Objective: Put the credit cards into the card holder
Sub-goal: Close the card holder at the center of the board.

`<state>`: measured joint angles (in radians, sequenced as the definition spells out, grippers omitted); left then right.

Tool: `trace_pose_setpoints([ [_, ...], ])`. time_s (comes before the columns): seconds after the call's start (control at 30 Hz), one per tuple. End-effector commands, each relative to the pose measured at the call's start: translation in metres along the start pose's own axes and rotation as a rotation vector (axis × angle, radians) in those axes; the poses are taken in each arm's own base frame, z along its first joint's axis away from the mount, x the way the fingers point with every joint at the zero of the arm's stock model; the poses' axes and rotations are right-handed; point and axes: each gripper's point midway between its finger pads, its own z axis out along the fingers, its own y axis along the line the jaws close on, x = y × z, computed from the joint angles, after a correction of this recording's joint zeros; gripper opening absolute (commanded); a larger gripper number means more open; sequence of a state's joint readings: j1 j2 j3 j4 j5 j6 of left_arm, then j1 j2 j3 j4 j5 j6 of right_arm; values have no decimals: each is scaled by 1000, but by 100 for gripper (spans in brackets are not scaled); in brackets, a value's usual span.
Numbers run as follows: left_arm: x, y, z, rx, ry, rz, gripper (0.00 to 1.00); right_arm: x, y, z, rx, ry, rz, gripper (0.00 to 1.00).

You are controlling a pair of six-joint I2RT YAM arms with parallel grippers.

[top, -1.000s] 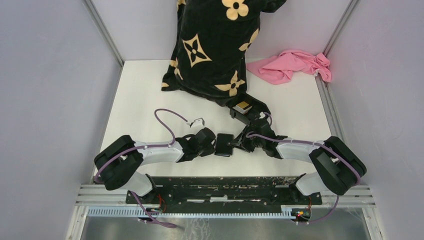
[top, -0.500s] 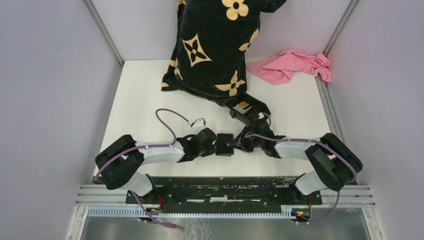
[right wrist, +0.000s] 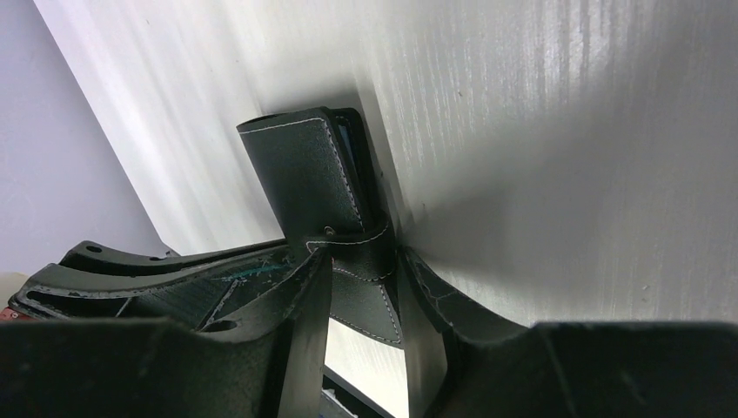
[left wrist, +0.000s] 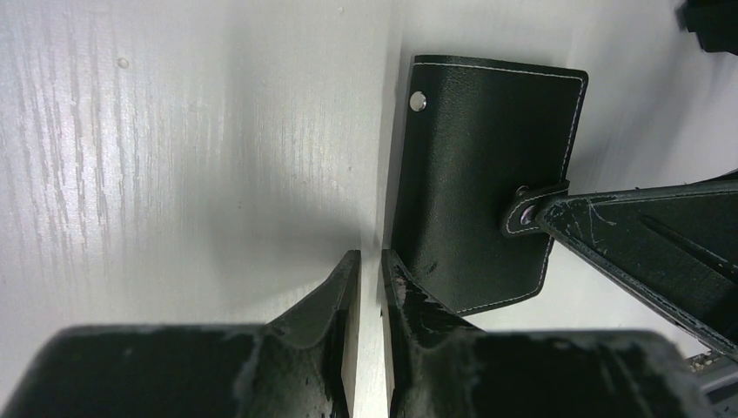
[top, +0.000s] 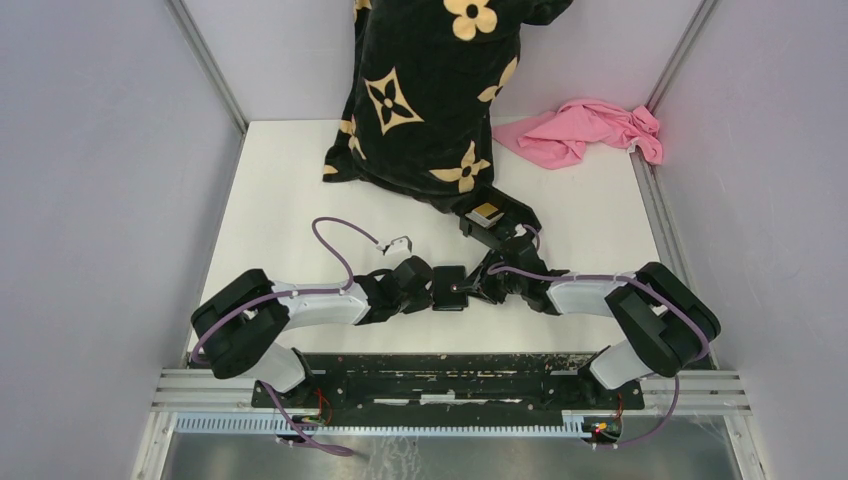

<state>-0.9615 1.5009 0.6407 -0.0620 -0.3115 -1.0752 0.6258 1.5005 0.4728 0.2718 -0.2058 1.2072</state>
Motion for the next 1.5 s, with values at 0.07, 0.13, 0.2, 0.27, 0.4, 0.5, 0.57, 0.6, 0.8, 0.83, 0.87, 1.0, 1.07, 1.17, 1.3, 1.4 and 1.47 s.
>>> trace_pose_setpoints([
  [0.07, 8, 2, 2, -12, 26, 32, 22, -13, 25, 3, -63, -28, -18, 39],
  [0.13, 8, 2, 2, -11, 25, 31, 22, -13, 27, 3, -66, -30, -18, 39],
  [0.2, 8, 2, 2, -12, 26, 34, 22, -15, 28, 4, -69, -33, -20, 39],
  [0.27, 8, 3, 2, -13, 27, 33, 22, -16, 31, 5, -71, -35, -25, 39],
  [0.4, 9, 3, 2, -14, 28, 34, 22, -17, 32, 7, -68, -33, -30, 39],
  [0.5, 9, 3, 2, -14, 29, 35, 22, -18, 34, 8, -71, -32, -32, 39],
  [0.57, 9, 3, 3, -15, 29, 35, 22, -18, 35, 9, -71, -30, -37, 39],
  [0.6, 9, 3, 3, -15, 28, 35, 22, -18, 35, 10, -71, -26, -40, 39],
  [0.8, 8, 1, 3, -15, 29, 39, 22, -18, 36, 13, -71, -17, -46, 40],
  [0.83, 8, 1, 3, -16, 30, 41, 22, -18, 37, 14, -72, -14, -48, 40],
  [0.87, 8, 1, 3, -16, 30, 39, 22, -18, 37, 14, -74, -12, -49, 41],
  [1.0, 8, 2, 3, -19, 30, 43, 22, -17, 38, 15, -72, -5, -62, 42],
  [1.07, 8, 2, 3, -21, 30, 43, 22, -17, 38, 15, -70, -2, -68, 43],
  [1.17, 8, 2, 4, -22, 28, 43, 22, -17, 39, 17, -67, 7, -78, 43],
  [1.3, 8, 3, 4, -24, 28, 44, 22, -15, 36, 18, -56, 17, -84, 43],
  [1.4, 8, 3, 5, -27, 28, 44, 22, -14, 33, 19, -43, 27, -94, 43],
  [1.47, 9, 3, 5, -28, 30, 46, 22, -12, 31, 20, -34, 37, -104, 43],
])
